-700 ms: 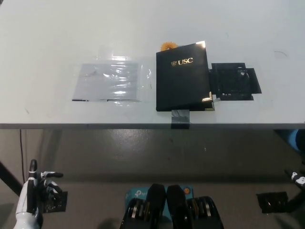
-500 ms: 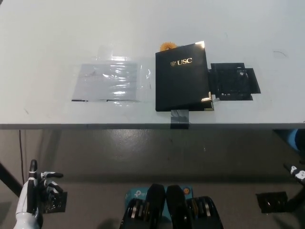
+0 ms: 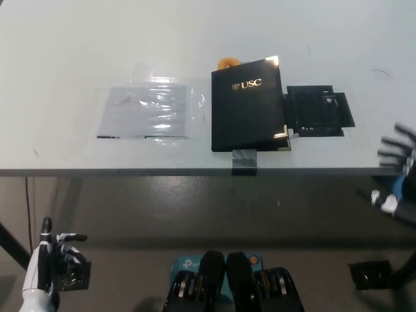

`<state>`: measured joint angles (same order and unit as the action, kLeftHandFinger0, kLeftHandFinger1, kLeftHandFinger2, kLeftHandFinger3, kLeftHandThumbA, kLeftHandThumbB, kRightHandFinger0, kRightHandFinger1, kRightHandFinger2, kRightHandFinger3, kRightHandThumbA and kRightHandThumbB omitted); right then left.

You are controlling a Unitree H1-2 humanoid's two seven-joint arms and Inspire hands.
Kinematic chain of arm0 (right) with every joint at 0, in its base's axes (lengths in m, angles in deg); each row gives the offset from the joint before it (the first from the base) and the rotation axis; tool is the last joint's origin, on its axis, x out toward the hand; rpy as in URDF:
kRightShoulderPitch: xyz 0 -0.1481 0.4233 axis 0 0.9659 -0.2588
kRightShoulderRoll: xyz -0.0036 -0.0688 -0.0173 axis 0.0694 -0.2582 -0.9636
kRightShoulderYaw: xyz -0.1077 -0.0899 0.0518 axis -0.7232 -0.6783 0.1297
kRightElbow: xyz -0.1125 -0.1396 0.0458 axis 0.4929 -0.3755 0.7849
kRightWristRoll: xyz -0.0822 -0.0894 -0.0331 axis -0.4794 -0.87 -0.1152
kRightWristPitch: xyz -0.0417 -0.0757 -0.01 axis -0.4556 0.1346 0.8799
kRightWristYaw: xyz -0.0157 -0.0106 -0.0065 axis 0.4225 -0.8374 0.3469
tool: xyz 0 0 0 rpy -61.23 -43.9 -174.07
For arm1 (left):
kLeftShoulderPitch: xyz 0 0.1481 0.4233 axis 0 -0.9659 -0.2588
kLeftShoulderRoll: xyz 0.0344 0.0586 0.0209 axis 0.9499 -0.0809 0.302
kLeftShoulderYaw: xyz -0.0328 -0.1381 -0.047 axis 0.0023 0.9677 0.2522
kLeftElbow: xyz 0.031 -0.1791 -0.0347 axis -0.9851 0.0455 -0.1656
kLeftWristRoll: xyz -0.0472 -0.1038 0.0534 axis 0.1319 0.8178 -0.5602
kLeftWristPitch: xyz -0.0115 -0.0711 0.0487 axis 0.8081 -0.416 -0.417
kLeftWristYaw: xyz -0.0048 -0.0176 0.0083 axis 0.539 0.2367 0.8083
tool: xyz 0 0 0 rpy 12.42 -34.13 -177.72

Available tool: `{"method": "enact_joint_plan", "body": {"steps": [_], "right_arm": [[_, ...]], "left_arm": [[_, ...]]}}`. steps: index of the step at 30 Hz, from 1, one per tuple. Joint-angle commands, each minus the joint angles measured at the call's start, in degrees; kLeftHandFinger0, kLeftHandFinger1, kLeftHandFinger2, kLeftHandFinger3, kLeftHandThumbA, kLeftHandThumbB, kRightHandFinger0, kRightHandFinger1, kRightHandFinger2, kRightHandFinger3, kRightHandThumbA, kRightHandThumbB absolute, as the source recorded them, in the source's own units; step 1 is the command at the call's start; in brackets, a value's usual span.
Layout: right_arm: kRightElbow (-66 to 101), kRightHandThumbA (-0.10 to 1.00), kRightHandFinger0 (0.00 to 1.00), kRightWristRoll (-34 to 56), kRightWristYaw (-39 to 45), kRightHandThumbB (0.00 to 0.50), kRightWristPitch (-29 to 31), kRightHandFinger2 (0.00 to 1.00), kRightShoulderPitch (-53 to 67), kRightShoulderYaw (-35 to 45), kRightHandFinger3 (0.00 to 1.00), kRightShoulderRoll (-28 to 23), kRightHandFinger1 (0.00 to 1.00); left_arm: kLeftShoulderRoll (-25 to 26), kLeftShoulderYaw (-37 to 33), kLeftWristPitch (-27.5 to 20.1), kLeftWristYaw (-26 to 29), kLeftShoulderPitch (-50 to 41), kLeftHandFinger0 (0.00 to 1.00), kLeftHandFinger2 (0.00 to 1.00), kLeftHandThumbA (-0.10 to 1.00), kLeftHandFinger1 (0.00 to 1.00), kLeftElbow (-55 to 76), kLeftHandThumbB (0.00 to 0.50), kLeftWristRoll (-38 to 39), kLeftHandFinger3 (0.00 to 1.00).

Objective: The robot uses its right hand to push the cover of the diary kept in the middle of the desk towards the left to open it

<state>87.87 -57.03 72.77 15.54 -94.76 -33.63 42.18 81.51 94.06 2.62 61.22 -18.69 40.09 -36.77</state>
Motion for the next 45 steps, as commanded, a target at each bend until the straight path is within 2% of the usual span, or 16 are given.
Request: {"method": "enact_joint_plan", "body": {"steps": [1,6,7,12,14,15,20,21,22,24,27,29,36,38,42,45], "right_arm": [[0.6,1.00,0.64,3.3,1.7,0.107,-2.8,0.78,-6.6,0.6,0.90,-0.8,0.72],[-3.1,1.00,0.68,12.3,-0.6,0.067,-9.0,0.82,-12.8,4.7,0.93,4.8,0.75],[-5.5,1.00,0.68,14.3,-1.4,0.099,-10.2,0.81,-15.1,6.1,0.93,6.7,0.74],[-9.4,1.00,0.62,19.6,-5.1,0.120,-13.4,0.76,-19.8,10.8,0.87,12.9,0.70],[-9.4,1.00,0.62,19.8,-5.1,0.120,-13.4,0.75,-19.9,10.9,0.87,12.9,0.70],[-13.9,1.00,0.71,24.6,-8.8,0.126,-13.4,0.85,-23.2,12.6,0.95,16.2,0.80],[-16.1,1.00,0.74,27.4,-11.6,0.137,-13.4,0.89,-24.5,13.5,0.99,17.4,0.83],[-21.9,1.00,0.98,30.9,-16.2,0.128,-13.4,1.00,-27.6,16.4,1.00,21.0,1.00],[-22.8,1.00,1.00,30.8,-17.1,0.125,-13.4,1.00,-27.9,16.5,1.00,21.3,1.00],[-25.3,1.00,1.00,31.6,-20.4,0.116,-13.4,1.00,-28.7,17.2,1.00,22.4,1.00],[-27.4,1.00,1.00,32.4,-24.5,0.096,-13.4,1.00,-29.5,18.5,1.00,24.5,1.00],[-30.8,1.00,1.00,31.7,-27.0,0.060,-13.4,1.00,-30.8,21.6,1.00,27.2,1.00],[-34.0,1.00,1.00,30.3,-27.1,0.053,-12.2,1.00,-31.0,24.2,1.00,30.8,1.00],[-35.6,1.00,1.00,30.0,-26.7,0.054,-10.9,1.00,-30.7,24.0,1.00,31.8,1.00],[-37.1,1.00,1.00,29.1,-26.7,0.048,-9.7,1.00,-30.4,23.8,1.00,32.4,1.00],[-37.8,1.00,1.00,29.0,-26.1,0.046,-8.8,1.00,-29.3,23.3,1.00,33.2,1.00]], "left_arm": [[0.7,-0.3,-1.0,0.6,0.5,0.16,0.23,1.00,0.18,1.2,0.486,-0.3,0.40],[0.3,0.3,-0.7,0.1,0.6,0.15,0.24,1.00,0.19,1.1,0.500,1.4,0.39],[0.0,0.2,-0.1,0.3,0.7,0.16,0.23,1.00,0.19,1.1,0.500,1.3,0.38],[-0.1,0.1,0.7,0.6,0.9,0.14,0.22,1.00,0.17,1.7,0.466,0.8,0.38],[-0.1,0.0,0.8,0.6,1.0,0.14,0.22,1.00,0.17,1.8,0.466,0.8,0.38],[0.2,-0.3,0.4,0.6,1.4,0.17,0.22,1.00,0.18,1.5,0.475,0.1,0.38],[0.2,-0.4,0.5,0.6,1.3,0.17,0.23,1.00,0.19,1.8,0.483,0.0,0.39],[0.3,-0.4,-0.7,0.2,1.3,0.16,0.23,1.00,0.20,1.4,0.474,0.2,0.39],[0.3,-0.4,-0.7,0.3,1.3,0.15,0.23,1.00,0.20,1.4,0.475,0.2,0.39],[0.1,-0.2,-0.6,0.7,1.3,0.16,0.24,1.00,0.20,1.4,0.486,0.0,0.39],[-0.5,0.1,0.2,1.1,0.6,0.16,0.24,1.00,0.19,2.1,0.457,0.3,0.39],[-0.5,0.0,0.5,1.3,0.5,0.16,0.24,1.00,0.19,2.4,0.457,0.0,0.39],[-0.1,-0.2,-0.6,0.6,0.6,0.14,0.23,1.00,0.18,1.6,0.444,0.1,0.40],[0.1,-0.4,-1.0,0.5,0.6,0.14,0.23,1.00,0.17,1.2,0.484,-0.2,0.39],[-0.4,-0.3,-0.4,0.7,0.8,0.14,0.23,1.00,0.17,1.6,0.454,0.2,0.39],[0.0,-1.0,-0.6,0.9,0.7,0.12,0.21,1.00,0.17,1.7,0.468,-1.1,0.40]]}}
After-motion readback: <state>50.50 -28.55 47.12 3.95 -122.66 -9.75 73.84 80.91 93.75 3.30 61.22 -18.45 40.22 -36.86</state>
